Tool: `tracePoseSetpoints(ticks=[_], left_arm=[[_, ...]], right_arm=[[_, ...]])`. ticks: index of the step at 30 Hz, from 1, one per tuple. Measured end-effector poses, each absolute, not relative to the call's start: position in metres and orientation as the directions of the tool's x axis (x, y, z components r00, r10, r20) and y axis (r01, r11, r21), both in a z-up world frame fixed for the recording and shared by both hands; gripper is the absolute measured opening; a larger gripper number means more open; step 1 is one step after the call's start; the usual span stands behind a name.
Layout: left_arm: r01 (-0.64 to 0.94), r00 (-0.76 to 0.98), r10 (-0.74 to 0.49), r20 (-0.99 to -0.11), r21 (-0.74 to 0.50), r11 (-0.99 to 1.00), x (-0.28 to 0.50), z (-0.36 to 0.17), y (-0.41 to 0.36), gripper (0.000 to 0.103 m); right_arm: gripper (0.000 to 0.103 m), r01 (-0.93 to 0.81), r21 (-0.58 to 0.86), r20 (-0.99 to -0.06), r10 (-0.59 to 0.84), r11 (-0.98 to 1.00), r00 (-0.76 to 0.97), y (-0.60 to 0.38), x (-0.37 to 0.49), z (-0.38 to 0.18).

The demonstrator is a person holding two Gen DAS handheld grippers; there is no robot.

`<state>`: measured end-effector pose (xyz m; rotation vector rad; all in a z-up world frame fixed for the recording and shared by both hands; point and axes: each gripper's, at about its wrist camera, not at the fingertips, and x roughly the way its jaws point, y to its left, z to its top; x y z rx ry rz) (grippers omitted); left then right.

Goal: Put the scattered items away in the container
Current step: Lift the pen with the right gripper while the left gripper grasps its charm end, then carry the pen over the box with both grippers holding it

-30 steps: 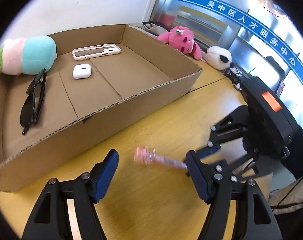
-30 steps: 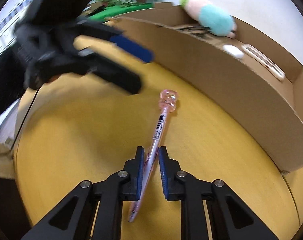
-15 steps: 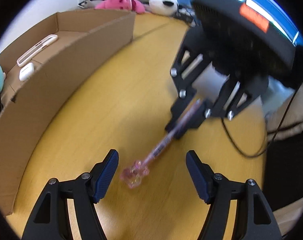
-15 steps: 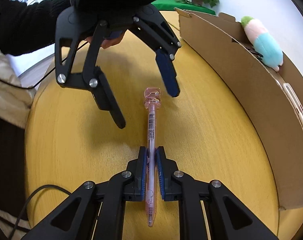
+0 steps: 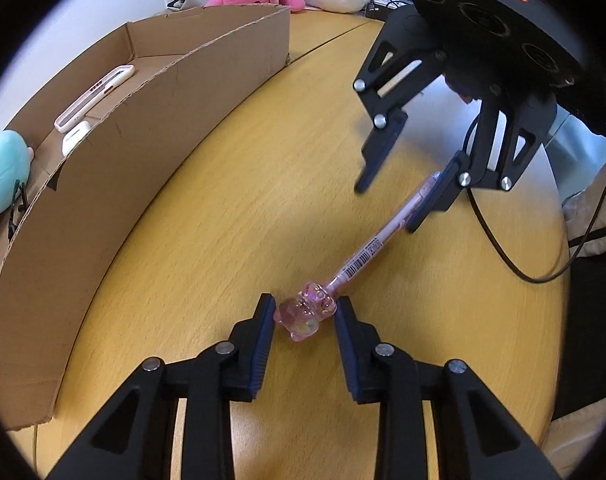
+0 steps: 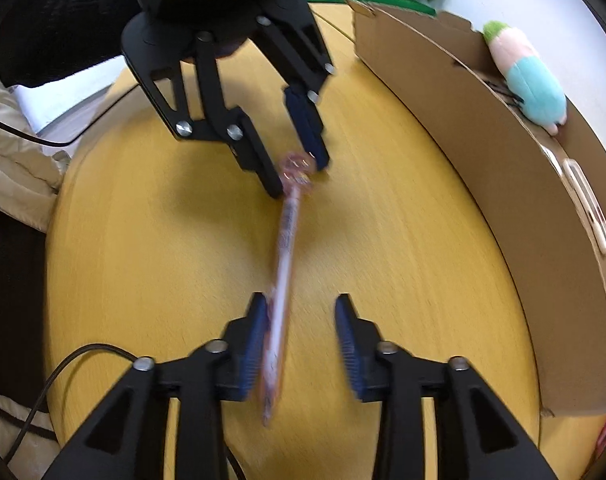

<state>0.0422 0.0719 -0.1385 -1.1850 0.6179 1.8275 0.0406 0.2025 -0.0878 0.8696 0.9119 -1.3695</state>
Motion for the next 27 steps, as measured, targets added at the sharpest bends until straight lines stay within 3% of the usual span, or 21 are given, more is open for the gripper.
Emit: tracePoseSetpoints(ticks=[3, 6, 14, 27], left_arm=[[-0.849, -0.197, 0.386, -0.901, -0.04, -0.528, 0.042, -0.141, 0.071, 0.029], [-0.837, -0.184, 0.397, -0.899, -0.068, -0.542, 0.037, -0.142, 0.069, 0.028], [-0.87, -0.208, 0.376, -0.903, -0.004, -0.493, 0.037, -0.121, 0.084, 0.021], [-0.859, -0.402, 0.36, -0.842, 0.212, -0.465, -0.002, -0.015, 0.063, 0.021]], right_arm=[[0.039, 0.999, -0.042, -0.914, -0.403, 0.016, -0.032, 0.208, 0.039, -0.087], [0.012, 0.999, -0.048, -0.917, -0.398, 0.008, -0.041, 0.212, 0.039, -0.087], [0.013, 0.996, -0.082, -0.934, -0.351, 0.038, -0.064, 0.21, 0.034, -0.069], [0.012, 0.939, -0.292, -0.904, -0.374, 0.184, -0.208, 0.181, -0.003, 0.04]])
